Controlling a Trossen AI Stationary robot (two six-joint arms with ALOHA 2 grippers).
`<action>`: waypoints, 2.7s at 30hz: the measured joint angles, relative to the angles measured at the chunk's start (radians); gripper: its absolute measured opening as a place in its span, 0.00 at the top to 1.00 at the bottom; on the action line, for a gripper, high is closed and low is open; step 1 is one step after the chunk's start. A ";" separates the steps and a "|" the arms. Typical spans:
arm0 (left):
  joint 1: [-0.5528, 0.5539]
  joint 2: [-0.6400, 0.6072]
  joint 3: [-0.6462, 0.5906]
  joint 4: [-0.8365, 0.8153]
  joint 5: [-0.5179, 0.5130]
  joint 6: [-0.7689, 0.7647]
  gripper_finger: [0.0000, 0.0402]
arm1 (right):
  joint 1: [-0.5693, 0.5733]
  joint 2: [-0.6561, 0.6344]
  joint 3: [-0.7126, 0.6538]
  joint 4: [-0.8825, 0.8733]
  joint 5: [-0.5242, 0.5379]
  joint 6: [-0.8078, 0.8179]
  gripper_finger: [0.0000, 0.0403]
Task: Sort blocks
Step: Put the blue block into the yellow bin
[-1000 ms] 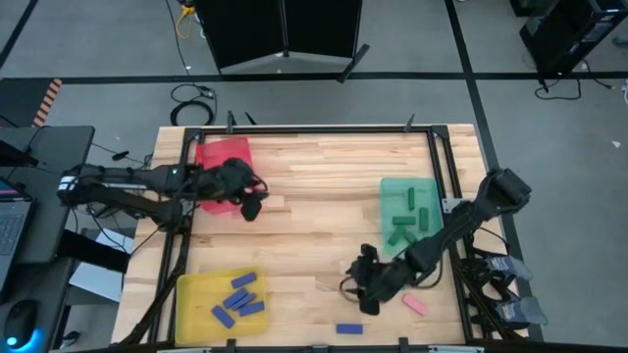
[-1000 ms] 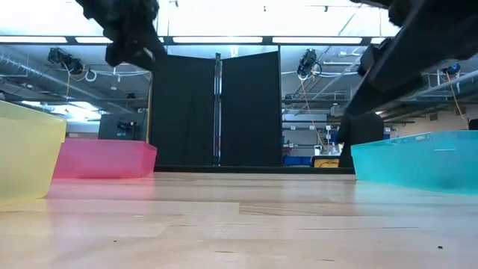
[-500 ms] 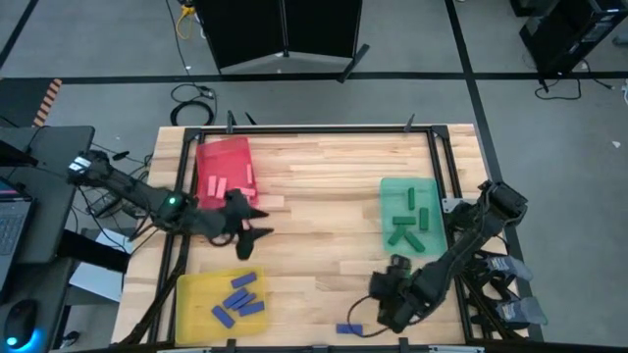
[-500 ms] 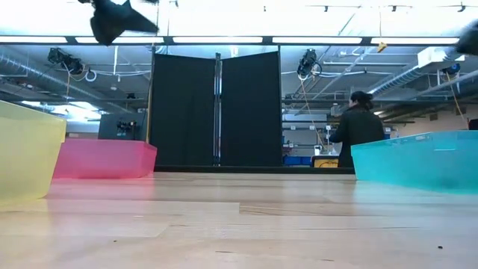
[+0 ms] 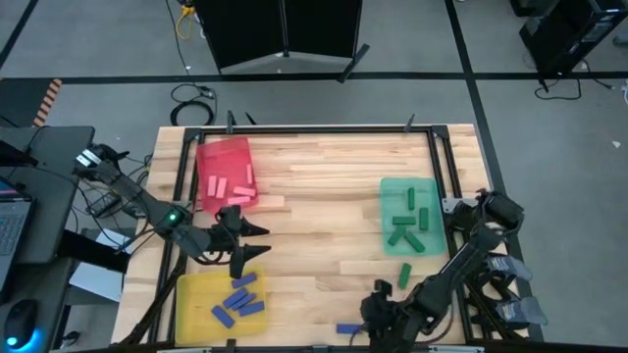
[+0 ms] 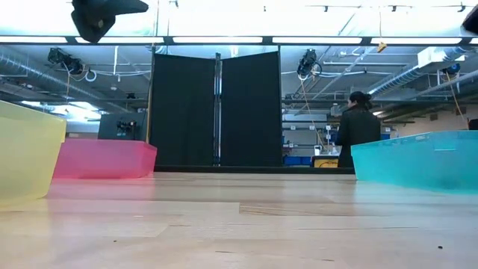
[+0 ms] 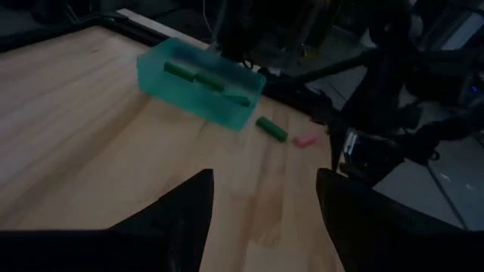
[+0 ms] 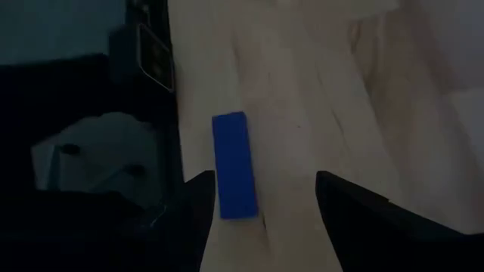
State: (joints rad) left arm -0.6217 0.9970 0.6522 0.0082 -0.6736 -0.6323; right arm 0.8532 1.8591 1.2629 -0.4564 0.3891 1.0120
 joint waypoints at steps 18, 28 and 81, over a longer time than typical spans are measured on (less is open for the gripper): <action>-0.051 0.001 -0.003 0.022 -0.042 -0.001 0.40 | -0.013 0.330 0.326 -0.216 -0.055 -0.195 0.35; -0.053 0.001 -0.002 0.024 -0.042 0.001 0.40 | -0.039 0.356 0.342 -0.234 -0.124 -0.154 0.51; -0.062 -0.056 -0.001 0.183 -0.078 0.158 0.40 | -0.443 0.637 0.771 0.727 -0.198 -0.863 0.41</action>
State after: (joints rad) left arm -0.6834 0.9413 0.6514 0.1909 -0.7517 -0.4744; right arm 0.4105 2.4958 2.0337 0.2709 0.1906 0.1493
